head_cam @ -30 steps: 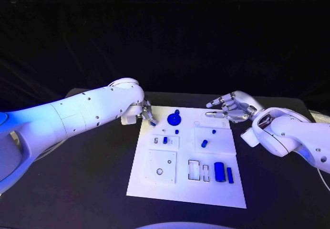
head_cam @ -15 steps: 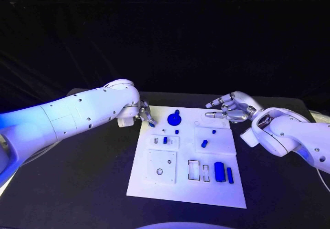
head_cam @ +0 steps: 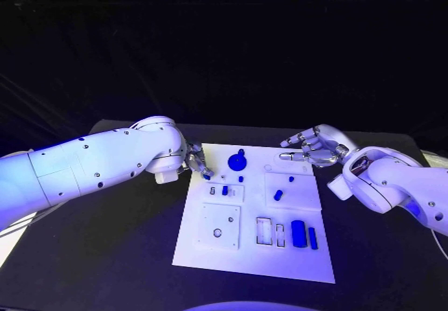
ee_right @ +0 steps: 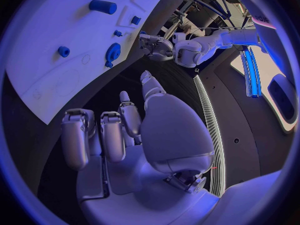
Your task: Assemble the parts on the task board
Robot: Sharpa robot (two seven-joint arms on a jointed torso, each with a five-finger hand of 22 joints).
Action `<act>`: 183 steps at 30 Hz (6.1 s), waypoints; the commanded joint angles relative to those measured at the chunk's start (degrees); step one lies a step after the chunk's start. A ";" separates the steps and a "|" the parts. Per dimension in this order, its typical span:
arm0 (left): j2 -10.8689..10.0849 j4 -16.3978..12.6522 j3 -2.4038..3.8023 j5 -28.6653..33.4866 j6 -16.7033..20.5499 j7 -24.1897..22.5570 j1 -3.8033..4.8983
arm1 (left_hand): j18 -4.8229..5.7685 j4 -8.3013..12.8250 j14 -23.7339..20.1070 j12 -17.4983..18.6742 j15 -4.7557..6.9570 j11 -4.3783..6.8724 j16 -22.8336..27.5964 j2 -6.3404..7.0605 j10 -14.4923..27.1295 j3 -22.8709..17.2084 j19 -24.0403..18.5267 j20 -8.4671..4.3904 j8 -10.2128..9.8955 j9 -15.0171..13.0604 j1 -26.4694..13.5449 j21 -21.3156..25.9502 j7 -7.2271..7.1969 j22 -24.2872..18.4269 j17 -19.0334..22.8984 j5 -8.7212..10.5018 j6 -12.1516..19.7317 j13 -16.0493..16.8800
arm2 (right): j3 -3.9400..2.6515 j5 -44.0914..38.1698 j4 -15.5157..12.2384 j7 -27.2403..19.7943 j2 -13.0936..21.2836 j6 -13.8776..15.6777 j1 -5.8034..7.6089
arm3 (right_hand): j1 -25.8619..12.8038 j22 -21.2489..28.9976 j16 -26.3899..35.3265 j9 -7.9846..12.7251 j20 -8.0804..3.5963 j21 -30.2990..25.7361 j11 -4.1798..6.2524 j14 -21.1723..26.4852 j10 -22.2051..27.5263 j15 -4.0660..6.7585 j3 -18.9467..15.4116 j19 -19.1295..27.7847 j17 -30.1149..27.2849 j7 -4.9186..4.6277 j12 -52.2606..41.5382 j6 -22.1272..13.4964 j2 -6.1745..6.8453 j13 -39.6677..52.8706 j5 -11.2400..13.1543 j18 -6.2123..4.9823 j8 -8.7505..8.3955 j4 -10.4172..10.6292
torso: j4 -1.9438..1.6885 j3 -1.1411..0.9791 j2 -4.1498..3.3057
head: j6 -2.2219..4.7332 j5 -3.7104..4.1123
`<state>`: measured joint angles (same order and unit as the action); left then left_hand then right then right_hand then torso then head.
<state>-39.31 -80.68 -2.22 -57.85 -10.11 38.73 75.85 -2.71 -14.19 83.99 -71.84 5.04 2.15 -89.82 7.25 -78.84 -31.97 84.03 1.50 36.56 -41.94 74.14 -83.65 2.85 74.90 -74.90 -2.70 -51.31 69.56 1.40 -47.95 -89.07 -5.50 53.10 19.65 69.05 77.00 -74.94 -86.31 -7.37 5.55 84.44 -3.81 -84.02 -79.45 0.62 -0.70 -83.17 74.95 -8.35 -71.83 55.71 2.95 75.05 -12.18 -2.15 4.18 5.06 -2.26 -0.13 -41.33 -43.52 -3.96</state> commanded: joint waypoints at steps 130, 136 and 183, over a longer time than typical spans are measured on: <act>0.75 -2.71 -0.90 -7.44 0.70 2.46 -4.31 | 1.00 -1.51 6.01 -2.63 1.36 1.38 -0.18 1.80 -2.50 12.10 2.75 -1.66 3.85 -3.16 -4.74 -1.36 -2.70 8.86 -15.10 0.02 -3.39 2.34 | 0.01 0.10 -0.36 -0.36 0.10 -1.63 -0.45 | 0.00 -2.45 0.33 -0.10 -0.18 -0.46 0.37 -4.42 0.05 0.17 -0.53 0.33 8.44 -0.06 0.43 0.46 -0.75 0.48 -0.38 -0.70 0.20 -0.01 | -0.04 -0.03 0.08 | -1.61 -0.22; 0.89 -2.42 -0.90 -7.44 0.19 2.52 -4.30 | 1.07 -2.09 6.01 -2.68 1.38 1.39 -0.18 1.24 -2.55 12.51 2.89 -1.68 3.84 -3.20 -4.98 -1.56 -2.70 9.12 -15.10 0.02 -3.42 2.40 | 0.01 0.09 -0.49 -0.34 0.16 -1.64 -0.45 | 0.00 -2.45 0.33 -0.10 -0.18 -0.46 0.37 -4.42 0.05 0.17 -0.53 0.33 8.44 -0.06 0.43 0.46 -0.75 0.48 -0.38 -0.70 0.20 -0.01 | -0.01 -0.01 0.04 | -1.54 -0.19; 0.31 -2.16 -0.51 -4.97 -2.51 2.80 -4.26 | 1.47 -2.53 6.01 -3.29 1.53 1.63 -0.18 0.58 -3.25 16.28 3.70 -1.78 3.83 -3.34 -10.66 -2.72 -3.02 10.64 -15.10 -0.01 -4.51 2.91 | 0.01 0.04 -0.57 -0.32 0.33 -1.80 -0.45 | 0.11 -2.38 0.43 -0.12 -0.19 -0.51 0.38 -4.40 0.09 0.18 -0.71 0.37 8.32 -0.06 0.51 0.42 -0.82 0.40 -0.41 -0.71 0.17 -0.10 | -0.06 0.00 0.04 | -1.68 -0.09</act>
<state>-38.91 -82.99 -2.29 -63.80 -9.91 39.09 72.12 -1.79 -16.83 83.96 -74.78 6.24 3.60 -89.82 7.85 -81.70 -15.87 84.03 0.28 40.32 -45.22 63.61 -86.31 -0.15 74.95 -74.91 -2.77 -55.28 72.50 1.41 -47.72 -89.57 -5.58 53.46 18.66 68.63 77.30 -74.94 -86.09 -7.43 5.55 84.09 -3.81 -84.02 -79.45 0.61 -1.17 -83.17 74.93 -8.35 -71.61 55.71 2.65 75.06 -12.43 -2.16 4.18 4.90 -2.35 -0.13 -41.24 -45.22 -4.04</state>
